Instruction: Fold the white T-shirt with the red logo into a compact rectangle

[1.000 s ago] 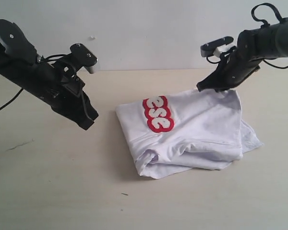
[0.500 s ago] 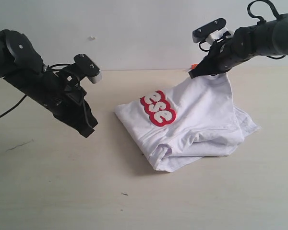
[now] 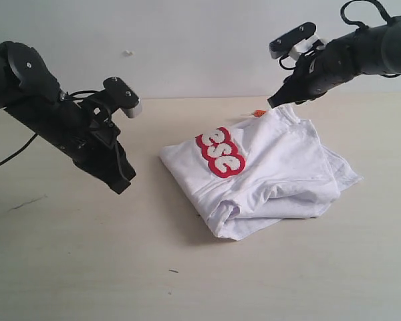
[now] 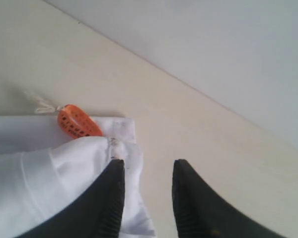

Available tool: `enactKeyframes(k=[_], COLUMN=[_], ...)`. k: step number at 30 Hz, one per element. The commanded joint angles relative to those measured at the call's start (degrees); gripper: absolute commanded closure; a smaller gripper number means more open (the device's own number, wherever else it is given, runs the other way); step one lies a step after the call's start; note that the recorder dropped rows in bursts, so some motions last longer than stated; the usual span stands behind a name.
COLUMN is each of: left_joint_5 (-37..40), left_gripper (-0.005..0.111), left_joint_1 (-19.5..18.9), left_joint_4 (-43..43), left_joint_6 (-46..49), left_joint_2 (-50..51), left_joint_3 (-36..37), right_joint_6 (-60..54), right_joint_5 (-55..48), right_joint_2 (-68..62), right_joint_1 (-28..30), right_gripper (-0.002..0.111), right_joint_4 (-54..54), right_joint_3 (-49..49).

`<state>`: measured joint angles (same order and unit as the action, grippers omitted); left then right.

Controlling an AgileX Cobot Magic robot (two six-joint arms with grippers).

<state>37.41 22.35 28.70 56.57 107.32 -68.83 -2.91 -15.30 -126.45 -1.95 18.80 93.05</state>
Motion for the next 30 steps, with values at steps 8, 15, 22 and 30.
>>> enactKeyframes(k=[8,15,22,30], left_joint_5=[0.51,2.12,0.04,-0.84], left_gripper=[0.107,0.107,0.107,0.107], left_joint_1=[-0.07,-0.07,-0.07,-0.12], left_joint_4=[0.06,0.3,0.46,0.03], left_joint_6=[0.01,-0.07,-1.7,-2.41], left_joint_2=[-0.41,-1.88,-7.2,-8.4], left_joint_3=[0.16,0.16,0.16,0.16], right_joint_6=[11.8,5.54,-3.75,-20.81], right_joint_5=[-9.93,-20.86,-26.0,-41.17], right_joint_2=[0.97,-5.49,-4.16,2.89], right_joint_1=[-0.74,-0.74,-0.74,-3.14], right_gripper=[0.103,0.108,0.108,0.108], right_joint_4=[5.2,-1.23,-15.66,-39.97], right_joint_3=[-0.03,-0.03,-0.03,-3.24])
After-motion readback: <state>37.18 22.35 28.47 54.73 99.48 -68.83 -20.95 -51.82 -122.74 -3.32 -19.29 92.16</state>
